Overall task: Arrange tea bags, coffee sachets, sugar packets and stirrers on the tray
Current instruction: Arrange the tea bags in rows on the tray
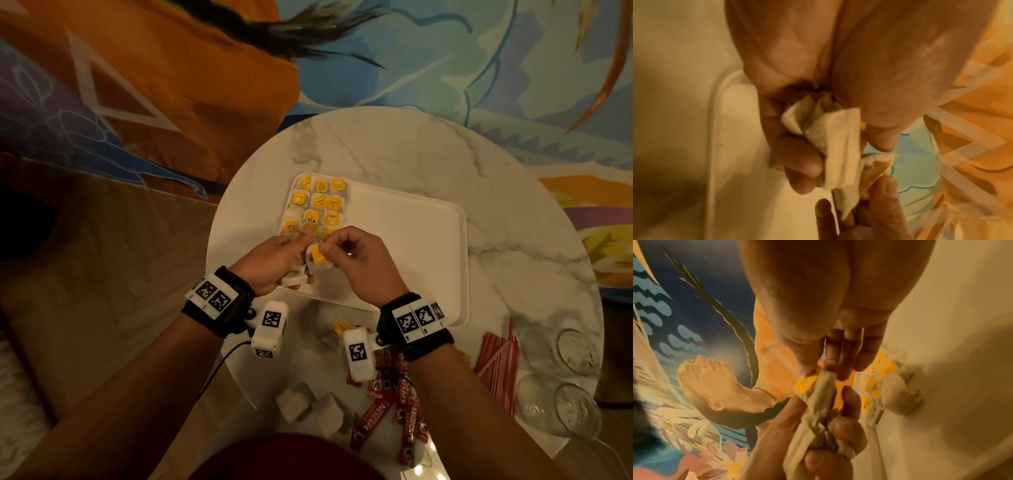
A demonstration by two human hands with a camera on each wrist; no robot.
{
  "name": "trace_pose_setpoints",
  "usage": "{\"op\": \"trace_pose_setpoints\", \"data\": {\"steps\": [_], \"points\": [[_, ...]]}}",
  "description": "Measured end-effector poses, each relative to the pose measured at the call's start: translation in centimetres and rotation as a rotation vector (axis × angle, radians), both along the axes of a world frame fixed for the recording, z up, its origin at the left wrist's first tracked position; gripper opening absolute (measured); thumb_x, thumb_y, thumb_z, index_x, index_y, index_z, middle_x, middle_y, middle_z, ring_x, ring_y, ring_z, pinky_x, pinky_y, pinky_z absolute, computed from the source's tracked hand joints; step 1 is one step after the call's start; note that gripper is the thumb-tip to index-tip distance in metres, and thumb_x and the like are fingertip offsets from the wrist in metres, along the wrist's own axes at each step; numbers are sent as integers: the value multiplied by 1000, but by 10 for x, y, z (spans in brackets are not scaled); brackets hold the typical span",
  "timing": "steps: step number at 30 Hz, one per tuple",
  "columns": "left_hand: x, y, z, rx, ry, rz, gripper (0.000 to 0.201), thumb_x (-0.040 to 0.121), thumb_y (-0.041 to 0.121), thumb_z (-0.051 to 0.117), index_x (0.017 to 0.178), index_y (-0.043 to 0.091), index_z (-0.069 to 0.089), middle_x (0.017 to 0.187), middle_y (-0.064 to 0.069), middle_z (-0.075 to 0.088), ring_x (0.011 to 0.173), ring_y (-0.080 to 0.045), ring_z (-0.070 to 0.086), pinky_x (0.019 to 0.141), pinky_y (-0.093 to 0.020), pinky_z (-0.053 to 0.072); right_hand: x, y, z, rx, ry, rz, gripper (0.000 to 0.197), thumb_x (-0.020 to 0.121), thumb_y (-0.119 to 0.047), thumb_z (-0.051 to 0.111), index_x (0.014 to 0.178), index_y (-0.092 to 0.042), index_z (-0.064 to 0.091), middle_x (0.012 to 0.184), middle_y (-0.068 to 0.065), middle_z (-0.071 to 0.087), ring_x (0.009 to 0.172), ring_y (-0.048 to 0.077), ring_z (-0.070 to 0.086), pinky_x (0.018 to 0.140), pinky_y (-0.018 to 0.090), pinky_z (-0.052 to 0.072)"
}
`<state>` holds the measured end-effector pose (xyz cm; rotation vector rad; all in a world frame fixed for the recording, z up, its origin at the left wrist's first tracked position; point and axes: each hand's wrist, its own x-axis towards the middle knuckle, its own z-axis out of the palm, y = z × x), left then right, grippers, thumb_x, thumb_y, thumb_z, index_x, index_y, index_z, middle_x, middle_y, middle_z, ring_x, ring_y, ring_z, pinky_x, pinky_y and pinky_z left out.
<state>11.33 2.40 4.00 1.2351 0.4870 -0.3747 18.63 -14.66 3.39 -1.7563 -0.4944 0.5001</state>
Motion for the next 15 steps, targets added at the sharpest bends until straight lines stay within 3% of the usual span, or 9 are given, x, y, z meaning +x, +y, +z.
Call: {"op": "trace_pose_setpoints", "data": {"steps": [2,5,7,10,12,15], "points": [[-2,4,-1,68,9,-38,50,99,56,45,118,17,70,98,-8,76,72,-19,69,56,-26,51,-2,4,-3,30,6,-46,8,93,-14,70,90,-7,66,80,10,67,72,14,59,71,42,52],[-7,11,2,123,-63,-13,47,97,54,50,112,16,72,89,-5,74,73,-20,68,55,-25,50,-8,12,-4,55,6,-116,9,94,-13,69,89,-8,64,77,12,65,70,22,60,68,43,53],[-8,15,3,182,-145,8,42,92,49,59,109,13,72,94,-7,74,75,-21,66,58,-28,51,-8,15,-5,55,-2,-148,9,93,-14,70,89,-8,65,79,13,67,70,29,63,67,42,54],[-9,21,4,335,-227,-4,16,90,27,72,100,14,74,88,-9,74,71,-18,65,70,-38,52,-9,19,-3,68,15,-143,8,93,-12,70,88,-8,65,78,8,67,67,17,62,60,30,52],[-10,24,8,410,-247,-19,3,92,18,71,92,17,73,76,0,74,66,-13,67,69,-31,53,-10,23,0,49,49,-111,8,93,-12,70,88,-8,65,77,4,64,66,13,62,56,26,53],[-10,33,10,560,-232,-83,8,94,20,70,86,20,71,69,6,74,63,-8,67,62,-19,51,-7,24,2,5,139,-63,10,95,-14,68,93,-5,63,77,7,65,59,17,65,54,32,56]]}}
